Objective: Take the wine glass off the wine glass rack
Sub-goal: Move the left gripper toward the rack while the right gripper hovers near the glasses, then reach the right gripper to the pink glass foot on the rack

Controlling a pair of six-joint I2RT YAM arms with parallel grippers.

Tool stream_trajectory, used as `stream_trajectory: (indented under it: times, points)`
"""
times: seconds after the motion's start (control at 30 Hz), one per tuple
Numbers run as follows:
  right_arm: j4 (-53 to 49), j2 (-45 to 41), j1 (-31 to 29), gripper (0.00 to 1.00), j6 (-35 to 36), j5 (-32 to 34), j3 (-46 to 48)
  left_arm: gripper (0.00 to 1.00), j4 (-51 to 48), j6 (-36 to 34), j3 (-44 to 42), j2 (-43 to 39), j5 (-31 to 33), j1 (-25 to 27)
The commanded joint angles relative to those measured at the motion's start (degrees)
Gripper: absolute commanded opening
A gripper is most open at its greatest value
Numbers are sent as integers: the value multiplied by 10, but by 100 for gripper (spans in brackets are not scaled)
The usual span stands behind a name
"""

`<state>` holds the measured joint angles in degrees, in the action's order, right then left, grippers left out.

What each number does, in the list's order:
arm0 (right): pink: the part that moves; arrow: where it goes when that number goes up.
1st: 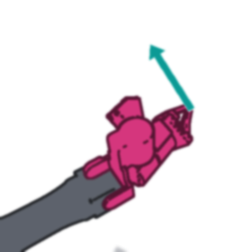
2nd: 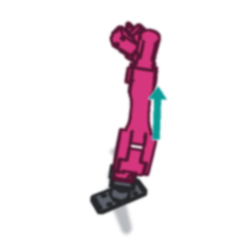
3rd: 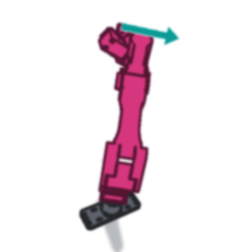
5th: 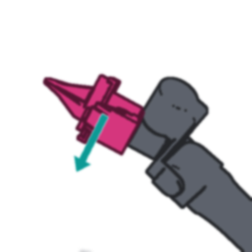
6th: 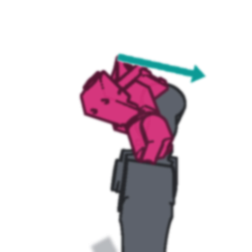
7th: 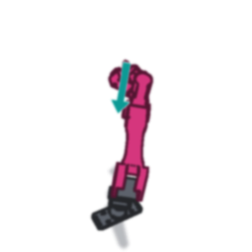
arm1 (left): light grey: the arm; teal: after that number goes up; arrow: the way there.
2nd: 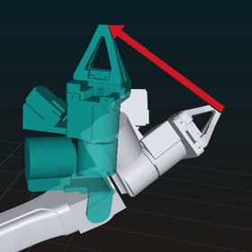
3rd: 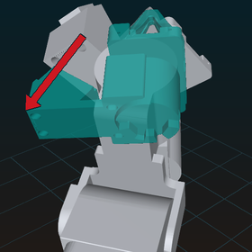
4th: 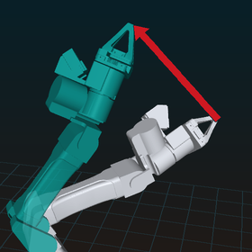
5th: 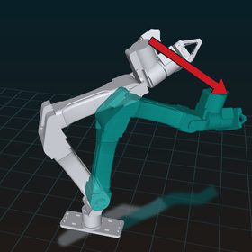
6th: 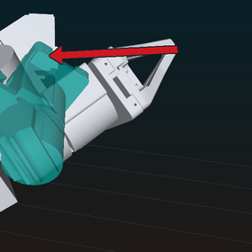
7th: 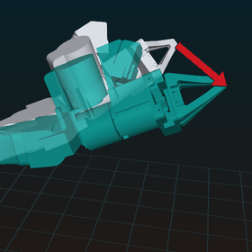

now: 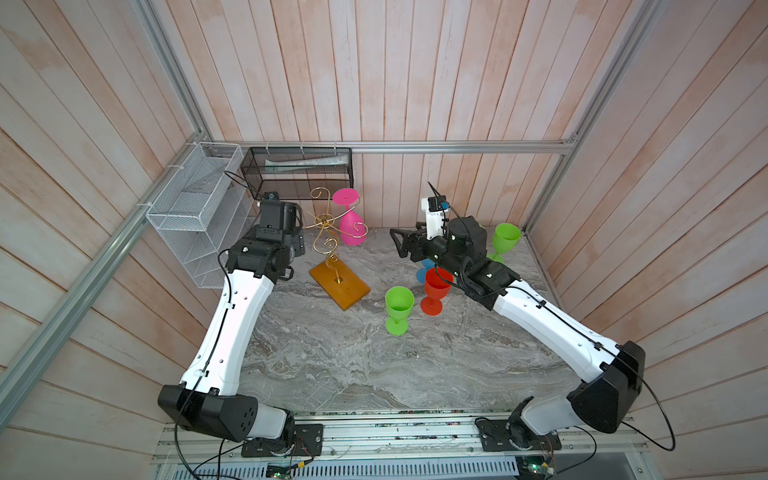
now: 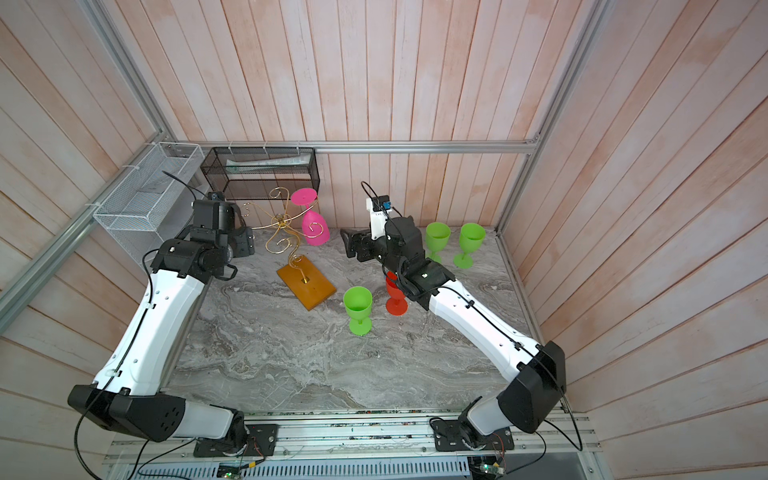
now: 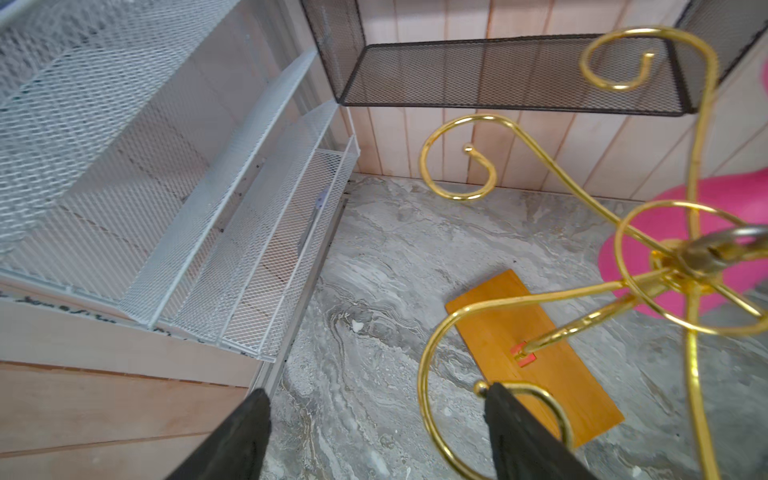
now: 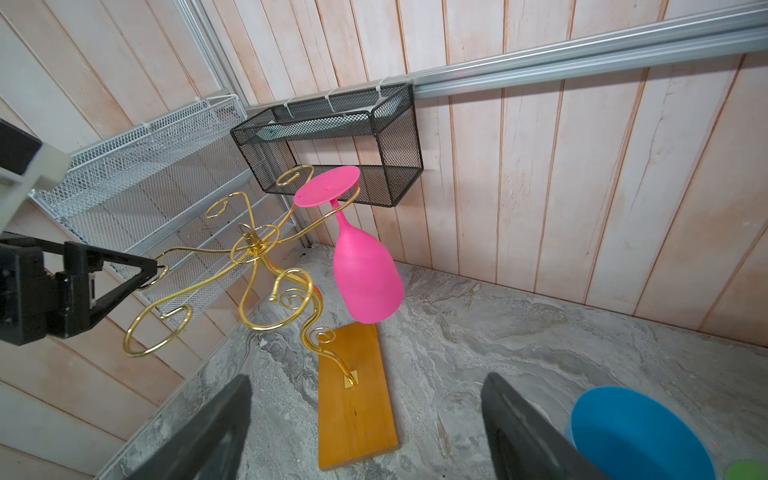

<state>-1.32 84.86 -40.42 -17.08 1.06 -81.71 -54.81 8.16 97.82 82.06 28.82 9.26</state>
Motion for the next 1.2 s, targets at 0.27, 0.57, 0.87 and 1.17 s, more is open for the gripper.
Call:
stream_trajectory:
  times: [0.27,0.57,0.87,1.17]
  points:
    - [-3,84,-11,84,-36,-35,-83,82,-3,3,17,3,-36,-44]
    - [-51,180,-16,82,-15,-10,-181,82,3,2,8,-9,-49,-44]
    - [-91,232,-50,82,19,38,-233,82,14,2,5,-4,-54,-44]
    - [-74,198,-96,81,18,73,-188,82,27,0,6,5,-60,-44]
